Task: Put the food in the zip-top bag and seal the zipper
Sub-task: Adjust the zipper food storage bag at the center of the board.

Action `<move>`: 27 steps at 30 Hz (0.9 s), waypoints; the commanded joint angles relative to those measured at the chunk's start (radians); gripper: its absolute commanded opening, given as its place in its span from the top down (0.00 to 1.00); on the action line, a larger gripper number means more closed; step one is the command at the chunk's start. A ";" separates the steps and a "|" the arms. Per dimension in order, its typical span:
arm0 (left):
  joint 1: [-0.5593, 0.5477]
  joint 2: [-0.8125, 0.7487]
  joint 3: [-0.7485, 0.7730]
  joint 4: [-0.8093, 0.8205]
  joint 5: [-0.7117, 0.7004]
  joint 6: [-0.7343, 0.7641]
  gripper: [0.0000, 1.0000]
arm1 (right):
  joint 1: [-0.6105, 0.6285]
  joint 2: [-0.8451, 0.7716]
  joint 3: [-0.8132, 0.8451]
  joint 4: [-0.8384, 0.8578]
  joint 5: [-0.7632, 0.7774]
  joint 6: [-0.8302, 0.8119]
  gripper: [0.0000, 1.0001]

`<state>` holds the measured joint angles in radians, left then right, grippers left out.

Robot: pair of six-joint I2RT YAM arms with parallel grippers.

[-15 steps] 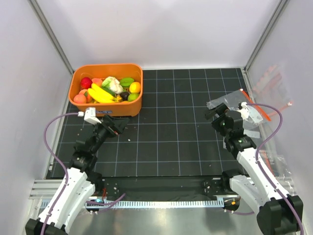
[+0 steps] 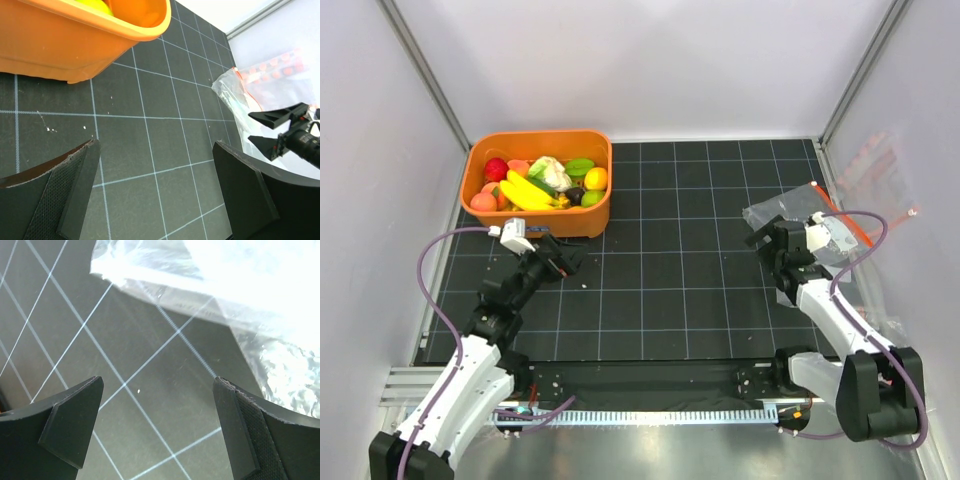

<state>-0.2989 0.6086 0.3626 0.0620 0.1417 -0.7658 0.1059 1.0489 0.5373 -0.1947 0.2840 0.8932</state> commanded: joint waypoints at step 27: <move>-0.008 -0.076 0.027 0.041 0.021 0.013 0.00 | -0.152 0.480 0.277 0.061 0.336 0.435 0.09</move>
<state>-0.3012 0.5430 0.3626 0.0624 0.1501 -0.7521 -0.0147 1.5337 0.7876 -0.1295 0.5083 1.2434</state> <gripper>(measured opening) 0.996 0.956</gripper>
